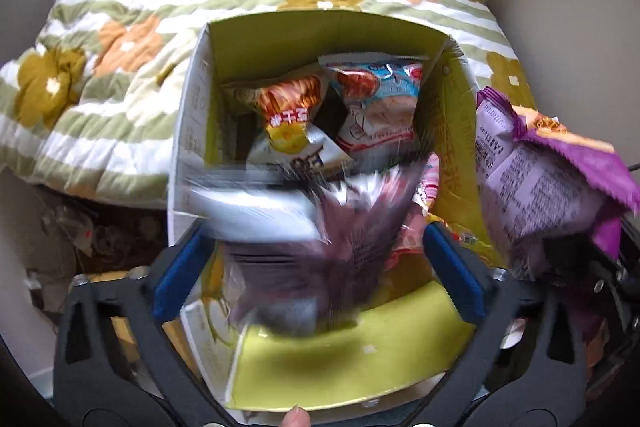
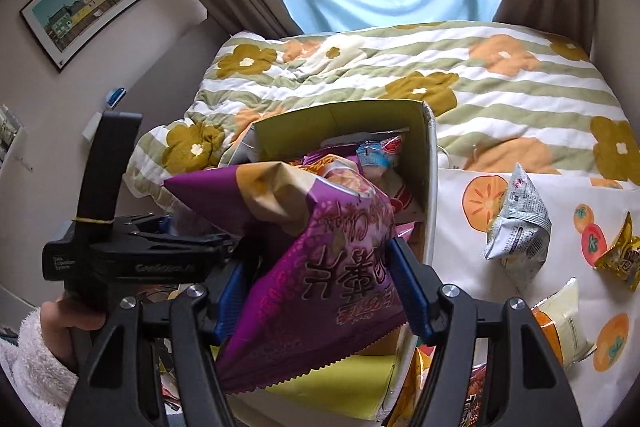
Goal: Organize snacks
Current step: 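Carry both bags over the box and release them inside with both tools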
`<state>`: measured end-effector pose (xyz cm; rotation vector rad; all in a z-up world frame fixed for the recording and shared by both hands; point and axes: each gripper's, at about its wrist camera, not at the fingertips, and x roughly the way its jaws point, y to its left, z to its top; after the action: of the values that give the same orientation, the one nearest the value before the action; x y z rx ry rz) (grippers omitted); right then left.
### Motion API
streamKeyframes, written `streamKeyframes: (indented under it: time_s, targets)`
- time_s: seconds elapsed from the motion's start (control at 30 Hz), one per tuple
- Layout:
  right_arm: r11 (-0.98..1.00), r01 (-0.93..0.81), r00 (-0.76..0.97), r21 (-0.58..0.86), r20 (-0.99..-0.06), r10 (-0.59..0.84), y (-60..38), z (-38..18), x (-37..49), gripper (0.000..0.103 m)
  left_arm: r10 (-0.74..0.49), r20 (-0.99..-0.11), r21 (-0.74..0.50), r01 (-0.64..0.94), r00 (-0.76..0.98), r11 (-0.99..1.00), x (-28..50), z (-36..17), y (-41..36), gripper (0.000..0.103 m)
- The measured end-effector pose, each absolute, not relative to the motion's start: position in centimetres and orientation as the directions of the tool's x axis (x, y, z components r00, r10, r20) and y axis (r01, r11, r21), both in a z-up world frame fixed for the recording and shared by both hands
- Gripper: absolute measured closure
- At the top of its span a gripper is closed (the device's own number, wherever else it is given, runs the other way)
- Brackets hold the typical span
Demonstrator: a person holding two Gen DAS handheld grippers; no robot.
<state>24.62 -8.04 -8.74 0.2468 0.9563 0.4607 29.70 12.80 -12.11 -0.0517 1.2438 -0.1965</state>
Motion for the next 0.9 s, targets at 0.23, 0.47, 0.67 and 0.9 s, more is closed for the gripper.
streamKeyframes:
  time_s: [0.23,0.47,0.67,0.9]
  targets:
    - [0.876,-0.255,0.501,0.409,-0.719,0.481,-8.0,-8.7,24.9,0.041,-0.192,-0.916,-0.181,0.062,0.354,0.981,27.7,-10.9,15.0,0.000]
    - [0.867,-0.287,0.499,0.407,-0.709,0.498,-7.0,-9.1,24.2,0.041,-0.169,-0.908,-0.188,-0.012,0.384,0.982,26.6,-9.7,17.3,0.000]
    - [0.847,-0.302,0.499,0.437,-0.685,0.531,-6.9,-9.1,24.2,0.034,-0.155,-0.887,-0.184,-0.027,0.434,0.982,25.8,-8.2,17.8,0.000]
    - [0.835,-0.312,0.526,0.454,-0.649,0.550,-7.5,-8.9,22.5,0.012,-0.155,-0.886,-0.185,-0.026,0.437,0.982,24.8,-8.2,17.4,0.000]
